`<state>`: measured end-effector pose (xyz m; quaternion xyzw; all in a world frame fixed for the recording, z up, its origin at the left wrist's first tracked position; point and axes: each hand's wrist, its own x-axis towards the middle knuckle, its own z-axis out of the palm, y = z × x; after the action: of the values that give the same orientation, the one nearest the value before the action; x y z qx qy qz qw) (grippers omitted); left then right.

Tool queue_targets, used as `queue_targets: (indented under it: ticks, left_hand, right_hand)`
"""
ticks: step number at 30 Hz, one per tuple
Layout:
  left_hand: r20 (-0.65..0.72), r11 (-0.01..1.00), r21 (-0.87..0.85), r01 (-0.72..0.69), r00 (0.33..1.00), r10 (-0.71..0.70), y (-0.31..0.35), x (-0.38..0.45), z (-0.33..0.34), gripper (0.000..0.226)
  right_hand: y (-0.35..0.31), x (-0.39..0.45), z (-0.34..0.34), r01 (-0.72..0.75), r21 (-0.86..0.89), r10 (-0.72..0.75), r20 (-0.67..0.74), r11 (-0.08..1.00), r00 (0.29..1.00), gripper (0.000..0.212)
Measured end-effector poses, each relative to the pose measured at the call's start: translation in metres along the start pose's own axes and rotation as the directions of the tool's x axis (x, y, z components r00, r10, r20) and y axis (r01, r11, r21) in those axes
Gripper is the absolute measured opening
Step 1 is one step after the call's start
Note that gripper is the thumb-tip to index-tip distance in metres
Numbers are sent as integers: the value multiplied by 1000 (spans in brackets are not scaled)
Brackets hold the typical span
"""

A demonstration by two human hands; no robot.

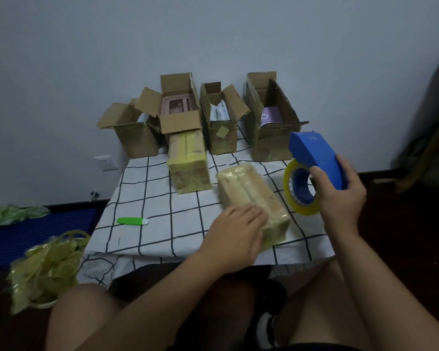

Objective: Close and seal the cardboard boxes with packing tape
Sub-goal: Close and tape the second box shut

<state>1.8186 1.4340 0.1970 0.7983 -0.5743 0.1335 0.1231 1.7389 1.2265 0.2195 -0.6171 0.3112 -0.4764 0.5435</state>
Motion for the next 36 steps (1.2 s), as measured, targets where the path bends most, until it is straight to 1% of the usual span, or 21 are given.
queue_targets:
  ticks: [2, 4, 8, 9, 11, 12, 13, 16, 18, 20, 23, 24, 25, 26, 27, 28, 29, 30, 31, 33, 36]
  left_hand:
    - [46, 999, -10, 51, 998, -51, -18, 1, -2, 47]
    - [51, 996, -35, 81, 996, -79, -32, 5, -5, 48]
    - [-11, 1000, -4, 15, 1000, -15, -50, 18, -6, 40]
    - [-3, 999, -19, 43, 999, -43, -53, 22, -7, 38]
    - [55, 983, -79, 167, 985, -163, -64, 31, -7, 40]
    - [56, 973, -87, 214, 976, -210, -70, 35, -6, 41]
    - [39, 973, -75, 217, 976, -214, -74, 37, -4, 40]
    - [-10, 987, -49, 152, 988, -152, -81, 39, 5, 35]
    - [-55, 981, -67, 180, 981, -184, -84, 37, 16, 33]
    - [-26, 967, -104, 234, 971, -237, -82, 37, 18, 35]
    - [125, 941, -150, 304, 950, -287, -82, 40, 12, 46]
    - [157, 920, -203, 335, 939, -307, -79, 41, 6, 51]
    - [143, 872, -311, 378, 926, -350, -73, 41, -2, 54]
    - [103, 787, -451, 422, 900, -424, -66, 43, -13, 52]
    - [68, 673, -589, 447, 857, -510, -60, 44, -24, 44]
    - [81, 541, -705, 458, 810, -581, -53, 46, -35, 35]
    - [134, 400, -795, 457, 774, -618, -47, 48, -45, 31]
    - [199, 282, -847, 451, 761, -618, -43, 50, -54, 34]
    - [262, 193, -871, 451, 761, -594, -41, 50, -61, 43]
    - [354, 64, -889, 454, 769, -532, -35, 49, -73, 62]
    - [449, -126, -885, 448, 751, -485, -27, 47, -79, 69]
  right_hand:
    - [-2, 2, 0, 0, 14, 0, 6, 1000, 1000, 62]
    - [-3, 2, 0, -6, 27, 5, 21, 1000, 1000, 61]
    - [-5, -1, 3, -25, 63, 19, 98, 998, 995, 55]
    - [-6, -1, 3, -43, 89, 32, 115, 995, 993, 52]
    - [-8, -2, 3, -72, 136, 50, 157, 988, 986, 43]
    - [-9, -2, 3, -79, 146, 52, 180, 986, 982, 40]
    - [-9, -2, 3, -83, 149, 52, 201, 985, 978, 39]
    - [-9, -2, 2, -91, 145, 53, 247, 985, 967, 38]
    - [-9, -1, 2, -110, 147, 69, 263, 983, 962, 38]
    - [-9, -1, 3, -139, 159, 90, 286, 977, 954, 37]
    - [-12, -2, 4, -202, 196, 122, 356, 960, 927, 35]
    - [-14, -2, 4, -229, 213, 135, 380, 950, 915, 36]
    - [-16, -2, 4, -254, 225, 146, 407, 941, 902, 38]
    - [-18, -2, 3, -274, 228, 153, 439, 934, 885, 41]
    - [-20, -2, 3, -286, 222, 153, 475, 932, 867, 43]
    - [-21, -3, 2, -292, 210, 150, 513, 933, 845, 45]
    - [-22, -3, 1, -293, 197, 142, 550, 935, 823, 47]
    - [-23, -4, 1, -293, 187, 135, 581, 937, 802, 48]
    - [-24, -6, 1, -291, 181, 125, 610, 939, 782, 50]
    - [-25, -9, 3, -297, 177, 112, 657, 939, 745, 57]
    - [-22, -14, 5, -346, 181, 117, 717, 921, 687, 71]
